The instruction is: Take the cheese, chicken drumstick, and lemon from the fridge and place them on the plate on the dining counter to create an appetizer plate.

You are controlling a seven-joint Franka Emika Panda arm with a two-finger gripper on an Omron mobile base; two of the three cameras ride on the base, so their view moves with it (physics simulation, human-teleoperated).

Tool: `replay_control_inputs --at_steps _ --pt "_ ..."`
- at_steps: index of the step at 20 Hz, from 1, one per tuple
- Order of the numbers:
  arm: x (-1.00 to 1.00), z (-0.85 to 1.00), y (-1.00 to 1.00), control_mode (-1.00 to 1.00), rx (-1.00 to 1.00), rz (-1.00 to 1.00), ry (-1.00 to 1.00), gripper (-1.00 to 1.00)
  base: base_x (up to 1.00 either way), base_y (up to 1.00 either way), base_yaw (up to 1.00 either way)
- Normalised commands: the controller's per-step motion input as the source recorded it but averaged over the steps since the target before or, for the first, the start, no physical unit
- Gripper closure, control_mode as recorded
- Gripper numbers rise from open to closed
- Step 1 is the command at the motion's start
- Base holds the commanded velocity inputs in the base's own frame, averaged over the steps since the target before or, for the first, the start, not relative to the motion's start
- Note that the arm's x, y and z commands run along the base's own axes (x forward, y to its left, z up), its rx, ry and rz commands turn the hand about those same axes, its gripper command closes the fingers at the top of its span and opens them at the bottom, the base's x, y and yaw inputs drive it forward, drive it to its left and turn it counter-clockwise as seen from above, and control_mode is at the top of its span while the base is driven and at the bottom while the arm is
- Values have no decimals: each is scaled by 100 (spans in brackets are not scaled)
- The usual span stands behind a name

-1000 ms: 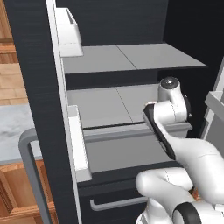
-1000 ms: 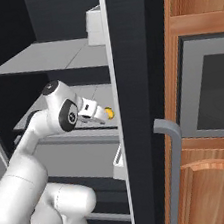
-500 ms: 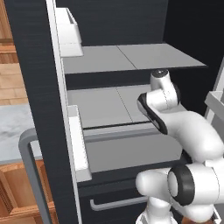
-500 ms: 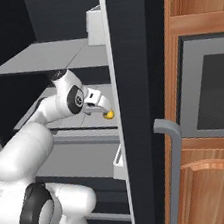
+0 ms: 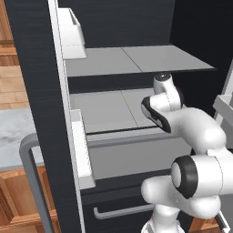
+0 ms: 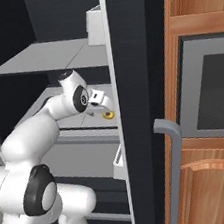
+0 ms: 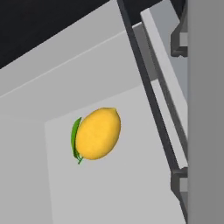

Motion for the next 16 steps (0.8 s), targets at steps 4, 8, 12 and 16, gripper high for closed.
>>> replay_control_inputs --at_steps 4,8,12,16 --pt "22 -22 -13 -100 0 4 0 -100 0 0 0" --pt "41 -14 -13 -100 0 5 0 -100 0 0 0" --pt "53 -15 -6 -100 0 5 0 -100 0 0 0" --pt "42 -24 -3 -100 0 4 0 -100 0 0 0"
